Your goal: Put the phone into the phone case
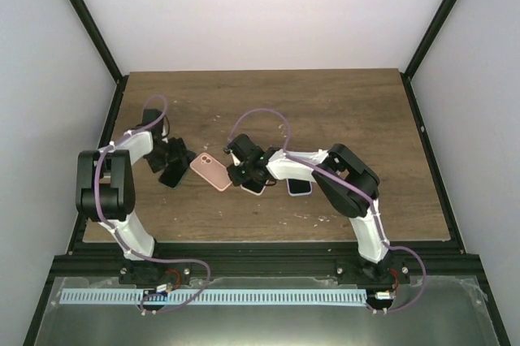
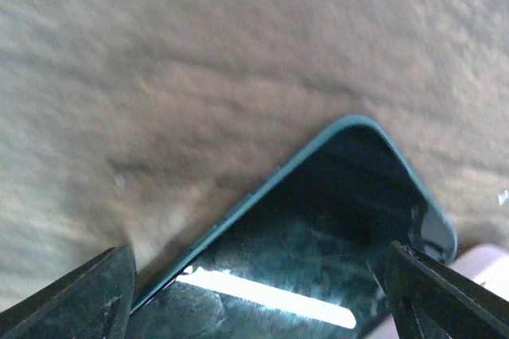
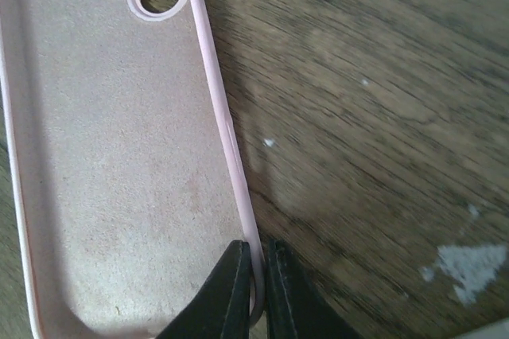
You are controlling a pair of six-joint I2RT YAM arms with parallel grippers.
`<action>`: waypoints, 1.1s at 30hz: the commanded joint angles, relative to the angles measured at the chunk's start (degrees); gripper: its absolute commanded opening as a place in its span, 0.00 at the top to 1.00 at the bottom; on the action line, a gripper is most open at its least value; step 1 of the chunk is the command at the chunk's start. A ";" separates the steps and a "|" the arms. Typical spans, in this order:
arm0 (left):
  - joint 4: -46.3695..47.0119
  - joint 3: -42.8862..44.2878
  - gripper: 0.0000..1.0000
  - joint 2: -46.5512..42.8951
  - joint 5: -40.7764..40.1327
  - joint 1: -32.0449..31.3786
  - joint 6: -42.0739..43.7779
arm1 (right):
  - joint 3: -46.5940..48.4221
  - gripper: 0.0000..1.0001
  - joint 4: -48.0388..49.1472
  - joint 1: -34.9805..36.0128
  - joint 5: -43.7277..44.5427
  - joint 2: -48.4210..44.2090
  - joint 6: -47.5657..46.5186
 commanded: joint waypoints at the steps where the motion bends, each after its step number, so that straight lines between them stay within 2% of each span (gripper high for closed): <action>1: -3.62 -5.84 0.13 -1.39 4.50 -2.09 -4.13 | -2.67 0.94 -0.90 -1.08 2.46 -3.51 2.08; 10: -2.51 -10.23 0.05 -8.75 2.97 -5.49 -1.92 | -3.22 0.96 -5.05 -1.78 4.46 -5.76 8.98; 20: -3.50 -7.52 0.08 -6.33 -0.53 -6.53 0.55 | -4.35 0.88 -3.63 -0.51 0.89 -6.38 15.84; 28: -5.34 -4.61 0.11 -2.80 -4.33 -9.22 1.91 | -5.55 0.82 -0.02 0.92 -5.20 -6.25 16.86; 33: -5.48 -3.15 0.11 -0.69 -5.19 -9.39 2.44 | -7.05 0.78 0.80 0.90 -4.16 -8.61 15.55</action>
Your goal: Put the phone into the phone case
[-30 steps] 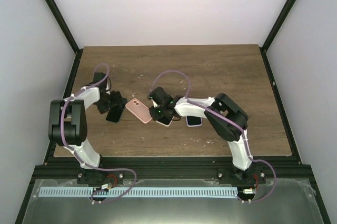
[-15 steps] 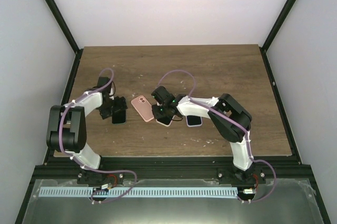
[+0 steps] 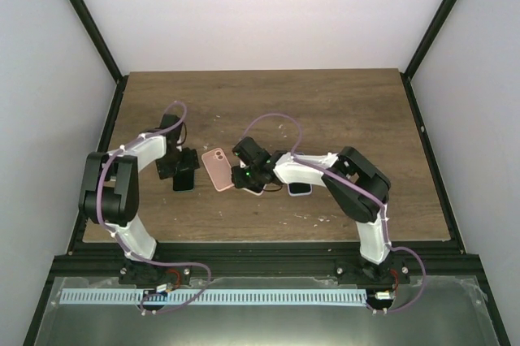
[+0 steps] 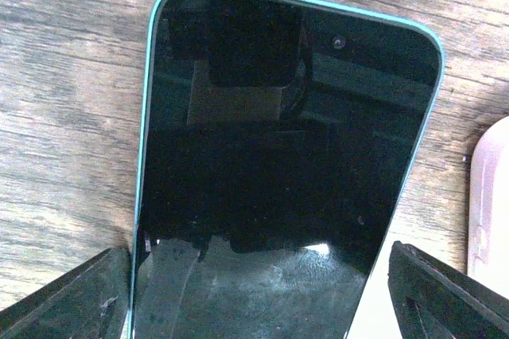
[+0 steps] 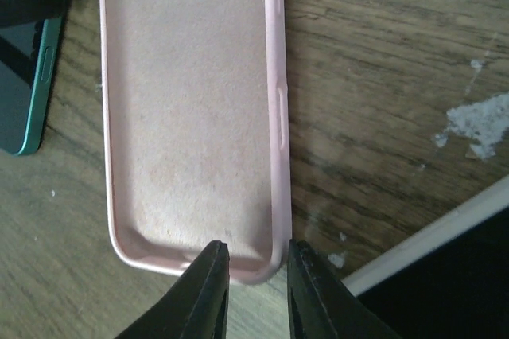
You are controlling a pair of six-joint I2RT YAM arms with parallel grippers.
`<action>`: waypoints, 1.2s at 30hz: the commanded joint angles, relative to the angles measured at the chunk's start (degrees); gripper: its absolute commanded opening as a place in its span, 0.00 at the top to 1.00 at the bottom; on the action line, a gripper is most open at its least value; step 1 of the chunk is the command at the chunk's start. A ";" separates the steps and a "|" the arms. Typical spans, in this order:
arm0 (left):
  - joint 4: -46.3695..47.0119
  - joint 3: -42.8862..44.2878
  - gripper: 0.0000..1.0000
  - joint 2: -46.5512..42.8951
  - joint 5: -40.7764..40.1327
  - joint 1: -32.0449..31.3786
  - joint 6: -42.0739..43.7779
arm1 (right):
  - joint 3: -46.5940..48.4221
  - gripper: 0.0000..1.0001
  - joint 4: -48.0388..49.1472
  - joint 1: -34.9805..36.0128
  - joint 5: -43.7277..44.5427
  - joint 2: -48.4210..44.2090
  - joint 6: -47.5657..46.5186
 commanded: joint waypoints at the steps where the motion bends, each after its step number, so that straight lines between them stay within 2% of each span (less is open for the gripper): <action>1: -0.02 0.64 0.11 3.14 -1.02 -0.27 1.41 | -1.31 0.78 0.68 0.43 -0.16 -3.70 -0.56; 9: -0.56 0.58 0.17 5.00 -3.61 -0.69 2.35 | -3.76 0.67 2.56 0.39 3.04 -6.29 -0.75; 20: -2.57 2.00 0.34 5.38 -5.66 -2.13 2.49 | -3.87 0.64 6.26 -0.53 3.61 -5.54 -1.51; 25: -3.93 2.27 0.35 3.12 -5.19 -2.09 2.05 | -1.99 0.63 7.09 -2.42 2.85 -3.02 -1.34; 30: -4.07 1.48 0.35 -0.46 -0.76 -2.12 1.14 | 0.96 0.60 8.16 -2.93 -0.41 0.19 -2.69; 36: -4.46 1.48 0.36 -3.80 3.30 -2.13 -0.08 | 2.62 0.64 8.51 -2.59 -4.14 3.38 -2.59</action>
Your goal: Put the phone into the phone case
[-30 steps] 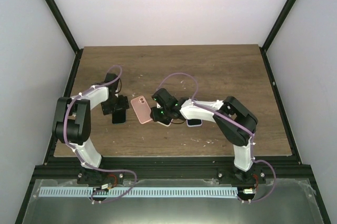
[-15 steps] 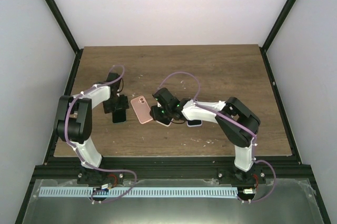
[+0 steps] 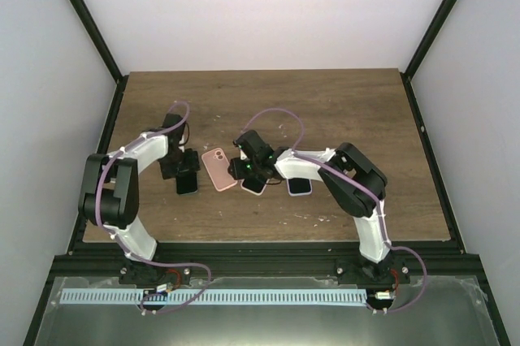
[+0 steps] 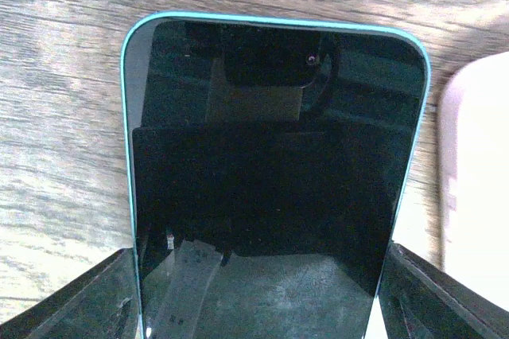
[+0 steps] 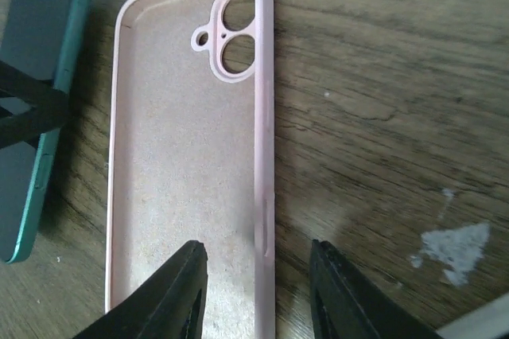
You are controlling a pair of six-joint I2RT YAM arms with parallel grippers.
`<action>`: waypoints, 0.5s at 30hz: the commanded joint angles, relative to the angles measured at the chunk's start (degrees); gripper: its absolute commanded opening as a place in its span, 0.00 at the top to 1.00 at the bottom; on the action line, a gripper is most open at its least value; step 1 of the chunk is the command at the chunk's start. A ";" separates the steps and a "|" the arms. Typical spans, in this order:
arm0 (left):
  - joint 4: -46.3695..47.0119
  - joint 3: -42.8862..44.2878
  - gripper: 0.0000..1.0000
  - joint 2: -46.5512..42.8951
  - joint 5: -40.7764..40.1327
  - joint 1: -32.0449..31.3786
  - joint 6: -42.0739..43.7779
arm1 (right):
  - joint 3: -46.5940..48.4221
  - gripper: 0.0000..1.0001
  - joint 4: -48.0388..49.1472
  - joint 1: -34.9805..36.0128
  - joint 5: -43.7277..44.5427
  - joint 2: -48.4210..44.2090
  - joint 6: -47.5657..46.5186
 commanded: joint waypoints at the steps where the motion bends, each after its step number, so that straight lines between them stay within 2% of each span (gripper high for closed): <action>1: -0.52 0.04 0.36 -3.97 4.75 -0.23 -1.30 | 2.35 0.65 1.06 0.58 -3.18 2.17 -0.28; 9: 1.71 -1.48 0.37 -6.07 10.68 -0.19 -4.27 | 2.18 0.70 2.48 4.23 -7.26 3.42 0.94; 15: 4.04 -2.10 0.37 -7.47 13.58 -0.86 -6.29 | -1.93 0.70 4.07 4.55 -4.83 -0.75 1.65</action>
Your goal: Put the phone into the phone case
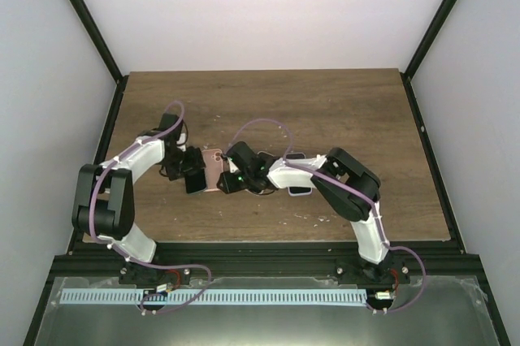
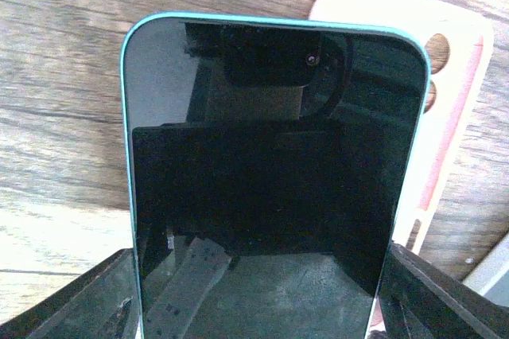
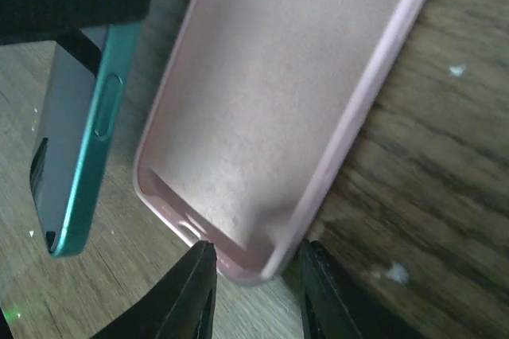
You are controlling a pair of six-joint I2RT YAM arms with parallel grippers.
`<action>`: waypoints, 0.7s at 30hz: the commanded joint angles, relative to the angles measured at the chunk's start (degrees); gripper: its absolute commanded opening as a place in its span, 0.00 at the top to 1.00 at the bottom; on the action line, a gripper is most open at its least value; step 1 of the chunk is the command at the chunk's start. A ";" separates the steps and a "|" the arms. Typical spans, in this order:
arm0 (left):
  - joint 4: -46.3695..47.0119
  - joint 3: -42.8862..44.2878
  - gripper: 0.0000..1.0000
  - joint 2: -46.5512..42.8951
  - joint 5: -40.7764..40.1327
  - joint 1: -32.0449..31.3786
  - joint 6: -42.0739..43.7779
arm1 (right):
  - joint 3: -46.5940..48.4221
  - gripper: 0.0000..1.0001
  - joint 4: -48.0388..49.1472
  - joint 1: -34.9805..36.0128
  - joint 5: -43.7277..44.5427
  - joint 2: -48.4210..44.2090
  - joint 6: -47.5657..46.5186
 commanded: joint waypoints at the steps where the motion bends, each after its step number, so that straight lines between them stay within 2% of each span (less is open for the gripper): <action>1: 2.83 0.53 0.37 -1.82 3.84 -1.17 -1.94 | -3.19 0.68 2.36 0.10 2.52 -4.44 1.13; 8: 2.34 3.99 0.37 0.81 1.92 -4.00 -2.66 | -10.84 0.59 5.73 -0.66 10.23 -11.60 3.50; 12: 1.79 6.63 0.37 3.40 0.43 -5.87 -1.47 | -12.88 0.41 6.49 -1.44 11.21 -13.14 4.17; 17: 2.39 7.77 0.37 5.80 0.85 -7.17 -1.74 | -13.38 0.28 5.79 -1.85 11.77 -13.13 4.52; 21: 2.62 8.36 0.37 7.58 0.23 -7.22 -1.62 | -13.49 0.24 5.74 -2.03 11.93 -13.23 4.83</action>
